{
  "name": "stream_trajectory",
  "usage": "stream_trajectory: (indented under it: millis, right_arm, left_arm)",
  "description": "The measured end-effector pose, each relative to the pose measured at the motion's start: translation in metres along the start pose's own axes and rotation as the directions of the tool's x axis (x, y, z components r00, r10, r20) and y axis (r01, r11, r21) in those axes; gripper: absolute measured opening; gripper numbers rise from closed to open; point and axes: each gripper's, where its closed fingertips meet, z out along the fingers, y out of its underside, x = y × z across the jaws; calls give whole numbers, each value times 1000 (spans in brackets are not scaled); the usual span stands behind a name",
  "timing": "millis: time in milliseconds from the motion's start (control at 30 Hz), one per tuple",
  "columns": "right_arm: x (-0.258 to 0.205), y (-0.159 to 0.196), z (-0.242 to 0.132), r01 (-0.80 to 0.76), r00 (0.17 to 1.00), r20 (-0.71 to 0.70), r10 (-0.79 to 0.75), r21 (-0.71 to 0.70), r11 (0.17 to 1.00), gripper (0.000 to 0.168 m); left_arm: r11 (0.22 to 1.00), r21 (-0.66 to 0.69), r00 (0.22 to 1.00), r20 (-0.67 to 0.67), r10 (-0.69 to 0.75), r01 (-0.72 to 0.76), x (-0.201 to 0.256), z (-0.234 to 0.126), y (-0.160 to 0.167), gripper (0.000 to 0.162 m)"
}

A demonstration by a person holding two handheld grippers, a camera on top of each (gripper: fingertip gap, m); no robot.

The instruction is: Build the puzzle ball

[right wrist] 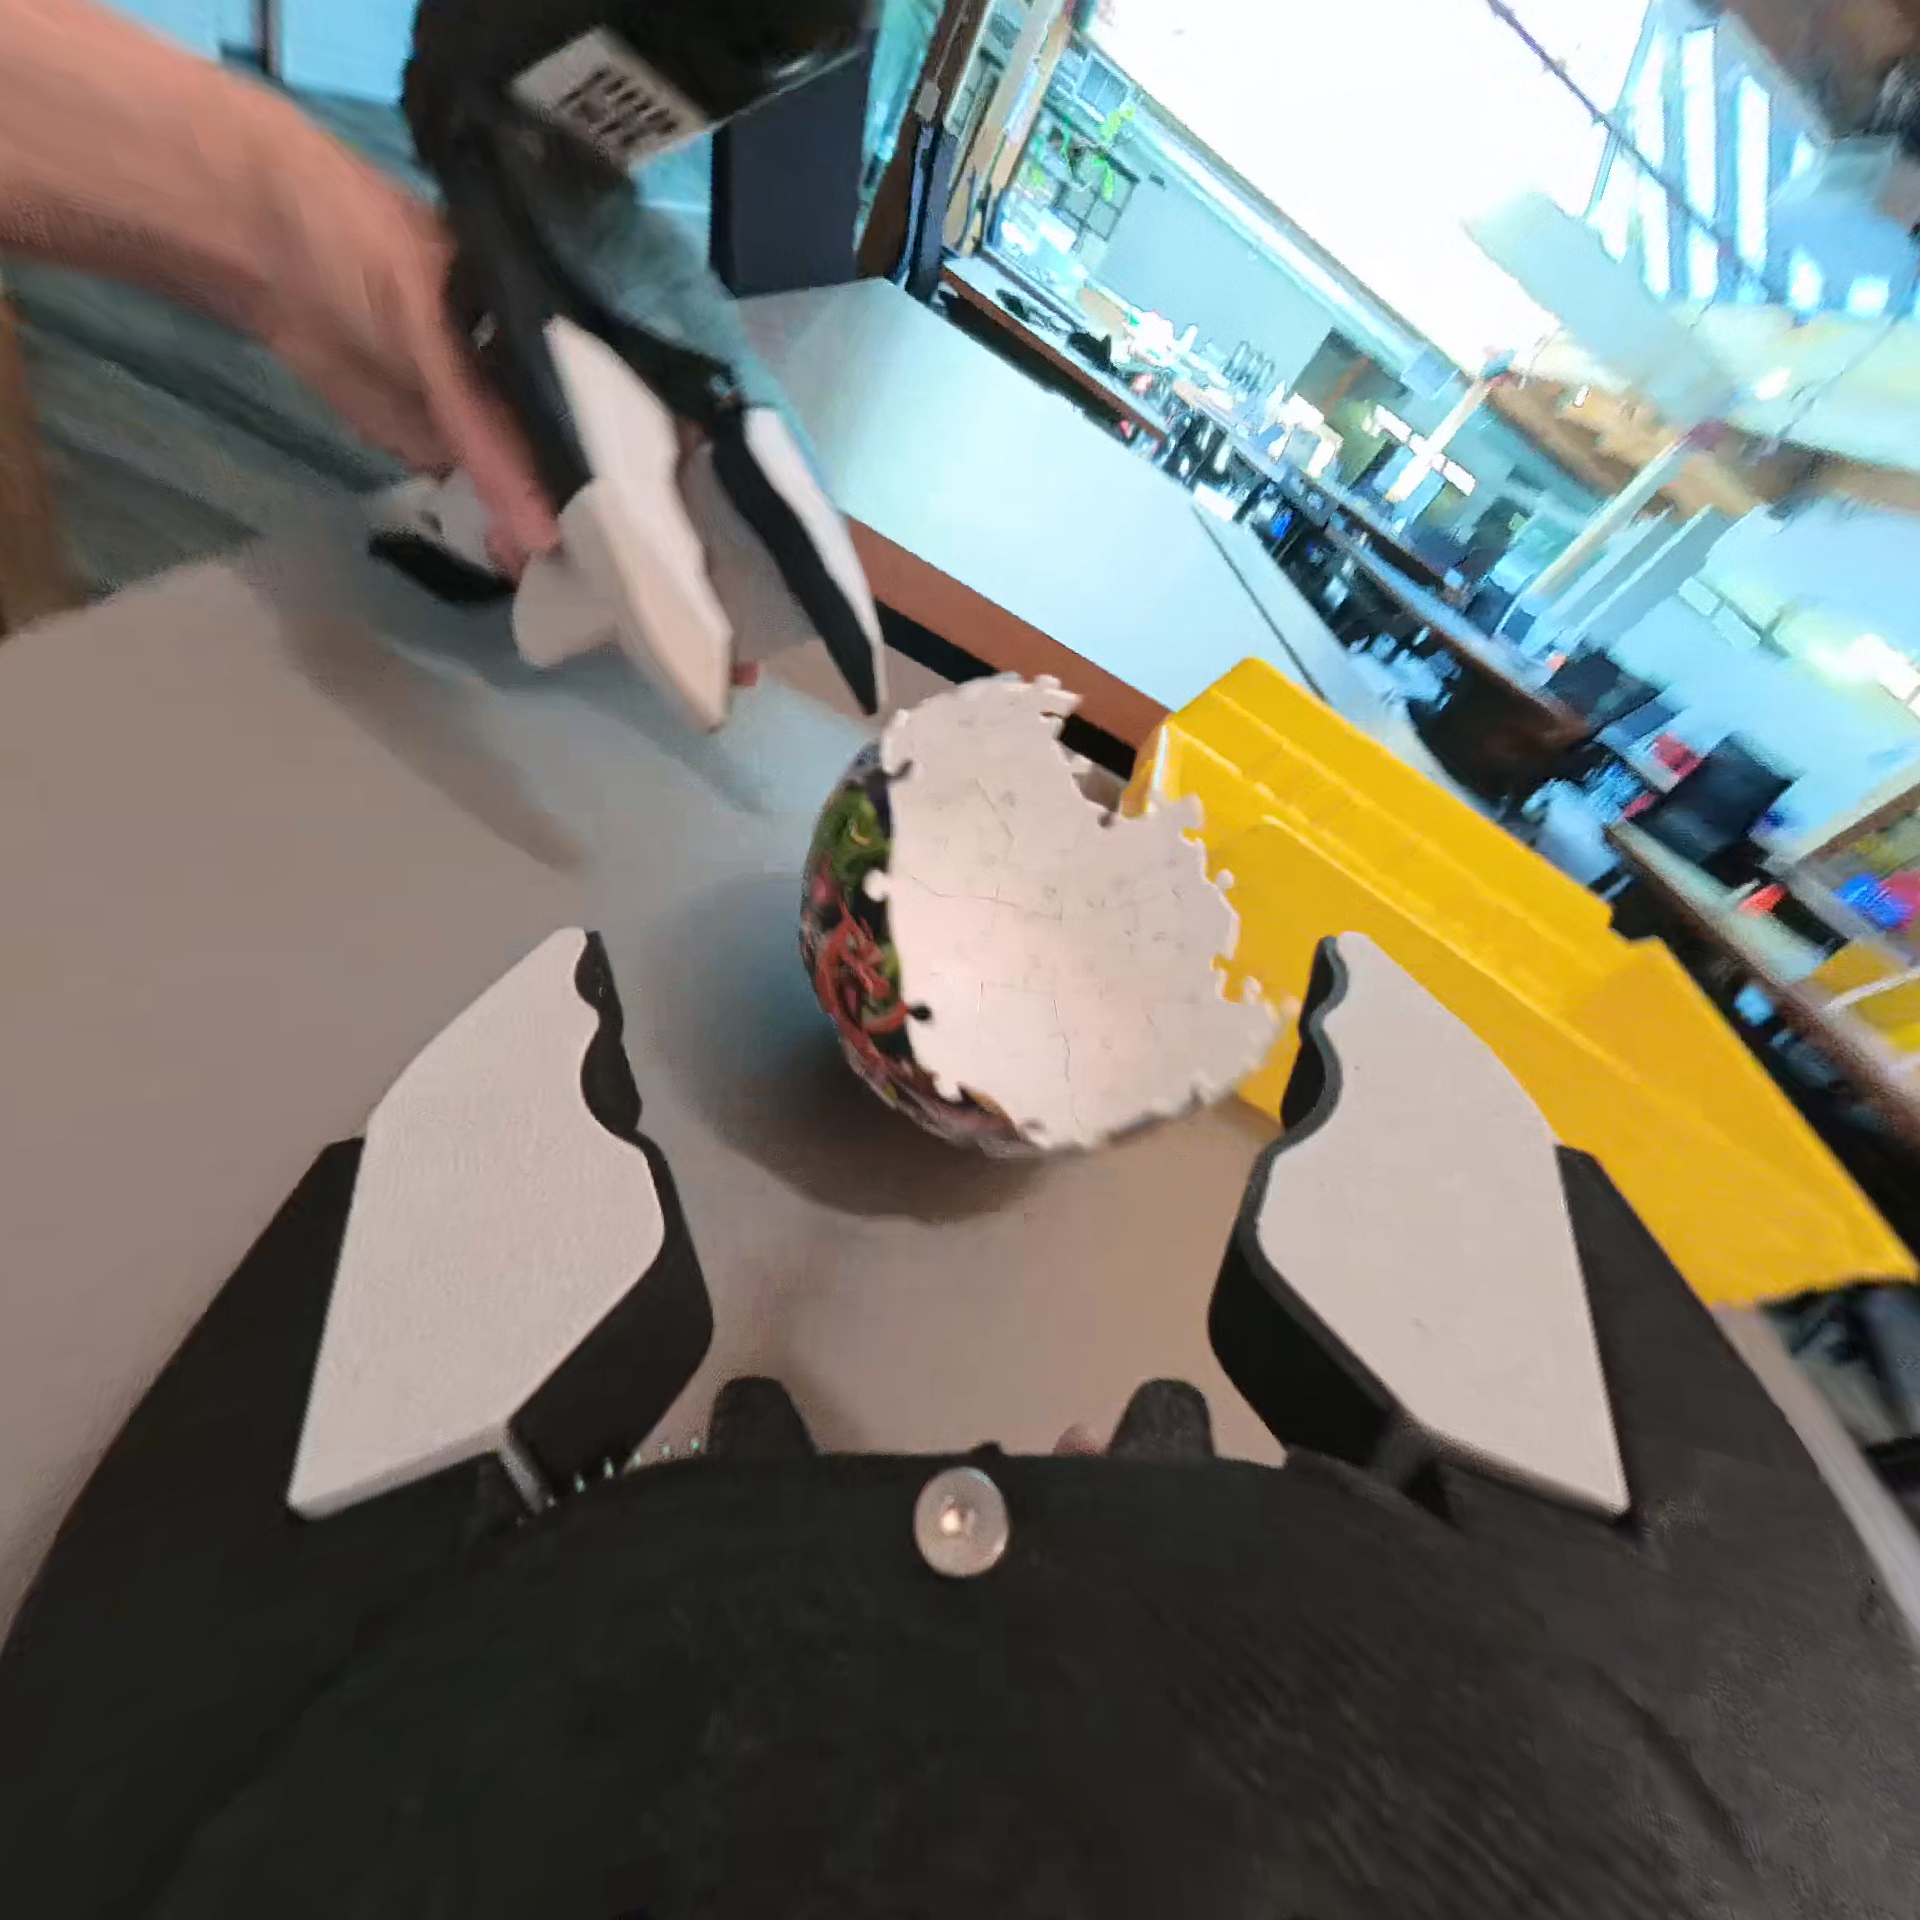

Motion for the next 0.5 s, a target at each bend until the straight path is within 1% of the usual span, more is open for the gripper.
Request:
stream_trajectory:
  millis: [67, 100, 133, 200, 233, 267, 300, 433, 500]
  right_arm:
    - [30, 7, -19, -135, 991, -30, 134, -32, 990, 121]
    - [46, 18, -25, -201, 979, -57, 198, -66, 977, 123]
    - [56, 32, -29, -271, 962, -44, 268, -108, 957, 124]
    - [62, 60, -27, -401, 911, 11, 411, -196, 895, 119]
    - [59, 68, -24, -419, 895, 60, 442, -226, 879, 117]
    - [56, 74, -19, -409, 892, 99, 441, -240, 880, 111]
    - [53, 79, -13, -383, 896, 129, 424, -258, 887, 109]
    - [32, 94, 16, -246, 896, 267, 353, -362, 899, 110]
    - [23, 94, 29, -189, 892, 320, 319, -377, 907, 113]
  left_arm:
    - [998, -53, 999, -8, 42, -42, 7, 11, 4, 75]
    - [996, -77, 999, 0, 52, -52, 7, 15, 6, 79]
    - [994, -94, 998, 8, 57, -56, 6, 19, 8, 81]
    - [993, -110, 998, 25, 52, -49, 2, 24, 10, 81]
    - [993, -113, 999, 30, 45, -41, 1, 26, 10, 81]
    - [993, -116, 999, 30, 38, -34, 0, 28, 11, 82]
    - [993, -117, 999, 27, 33, -30, -1, 29, 11, 82]
    - [989, -146, 999, 40, 24, -18, -9, 34, 14, 82]
    - [987, -161, 999, 49, 17, -9, -12, 38, 14, 82]
